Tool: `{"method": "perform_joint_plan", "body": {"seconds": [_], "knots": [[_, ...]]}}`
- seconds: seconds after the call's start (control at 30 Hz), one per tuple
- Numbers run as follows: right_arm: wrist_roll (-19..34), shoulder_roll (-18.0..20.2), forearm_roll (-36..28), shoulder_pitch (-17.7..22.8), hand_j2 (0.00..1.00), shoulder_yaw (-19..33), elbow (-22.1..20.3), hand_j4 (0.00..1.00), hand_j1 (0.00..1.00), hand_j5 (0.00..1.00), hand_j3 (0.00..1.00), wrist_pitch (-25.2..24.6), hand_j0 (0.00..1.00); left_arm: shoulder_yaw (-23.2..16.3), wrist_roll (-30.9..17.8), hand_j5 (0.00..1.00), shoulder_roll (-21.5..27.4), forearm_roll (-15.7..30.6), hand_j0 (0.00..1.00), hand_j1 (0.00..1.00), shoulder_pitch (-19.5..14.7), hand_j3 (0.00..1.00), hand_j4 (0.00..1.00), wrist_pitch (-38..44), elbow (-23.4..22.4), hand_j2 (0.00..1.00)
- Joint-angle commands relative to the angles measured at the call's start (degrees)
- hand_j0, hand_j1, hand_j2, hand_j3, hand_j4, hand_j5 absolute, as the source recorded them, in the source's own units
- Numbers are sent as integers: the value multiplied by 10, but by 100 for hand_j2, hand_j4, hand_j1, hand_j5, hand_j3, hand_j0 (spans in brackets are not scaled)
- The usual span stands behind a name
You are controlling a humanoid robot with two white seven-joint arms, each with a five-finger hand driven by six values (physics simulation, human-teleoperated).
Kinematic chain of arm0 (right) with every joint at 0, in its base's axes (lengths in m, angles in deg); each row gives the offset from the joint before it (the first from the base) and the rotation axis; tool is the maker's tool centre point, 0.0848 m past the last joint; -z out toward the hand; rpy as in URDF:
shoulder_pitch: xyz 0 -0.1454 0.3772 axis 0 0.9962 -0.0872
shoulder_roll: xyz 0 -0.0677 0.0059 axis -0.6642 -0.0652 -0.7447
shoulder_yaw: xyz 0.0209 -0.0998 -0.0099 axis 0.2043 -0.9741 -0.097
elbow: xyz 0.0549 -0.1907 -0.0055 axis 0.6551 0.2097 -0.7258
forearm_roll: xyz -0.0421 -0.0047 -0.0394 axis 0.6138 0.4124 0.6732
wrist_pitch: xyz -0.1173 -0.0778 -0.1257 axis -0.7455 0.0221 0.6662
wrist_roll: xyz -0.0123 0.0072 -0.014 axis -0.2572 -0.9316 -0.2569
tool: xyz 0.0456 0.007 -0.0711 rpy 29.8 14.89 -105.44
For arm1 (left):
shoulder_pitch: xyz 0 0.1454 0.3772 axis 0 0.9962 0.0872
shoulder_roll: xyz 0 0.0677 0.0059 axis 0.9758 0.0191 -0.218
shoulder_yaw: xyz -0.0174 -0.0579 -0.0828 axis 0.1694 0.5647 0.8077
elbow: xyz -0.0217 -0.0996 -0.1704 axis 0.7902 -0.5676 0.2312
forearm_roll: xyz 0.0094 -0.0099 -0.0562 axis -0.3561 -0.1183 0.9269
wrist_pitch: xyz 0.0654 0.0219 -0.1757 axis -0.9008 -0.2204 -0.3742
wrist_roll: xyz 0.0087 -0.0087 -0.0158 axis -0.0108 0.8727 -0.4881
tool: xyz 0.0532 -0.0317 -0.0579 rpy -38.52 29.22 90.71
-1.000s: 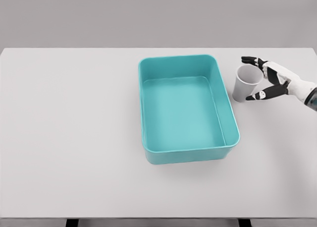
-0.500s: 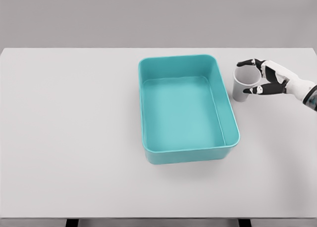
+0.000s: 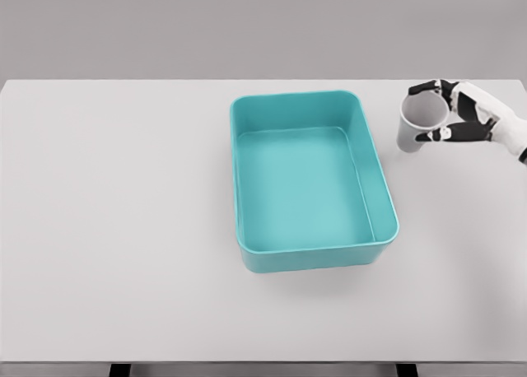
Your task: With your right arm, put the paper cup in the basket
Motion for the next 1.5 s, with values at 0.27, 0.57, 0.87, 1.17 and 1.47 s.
{"method": "perform_joint_plan", "body": {"seconds": [0.27, 0.57, 0.87, 1.17, 1.47], "knots": [[0, 16, -2, 3, 65, 45, -87, 65, 65, 65, 65, 2, 65, 0, 0, 100, 0, 0, 100, 100, 0, 100, 100, 0, 0, 100], [0, 20, 2, 7, 65, 42, -226, 65, 65, 65, 65, 0, 65, 0, 0, 100, 0, 0, 100, 100, 0, 100, 100, 1, 0, 100], [0, 10, 48, 1, 65, -15, -302, 65, 65, 65, 65, -1, 65, 0, 0, 100, 0, 0, 100, 100, 0, 100, 100, 0, 0, 100], [0, -11, 212, -1, 65, -88, -344, 65, 65, 65, 65, 2, 65, 0, 0, 100, 0, 0, 100, 100, 0, 100, 100, 0, 0, 100], [0, -43, 369, -17, 65, -121, -338, 65, 65, 65, 65, -9, 65, 0, 0, 100, 0, 0, 100, 100, 0, 100, 100, 0, 0, 100]]}}
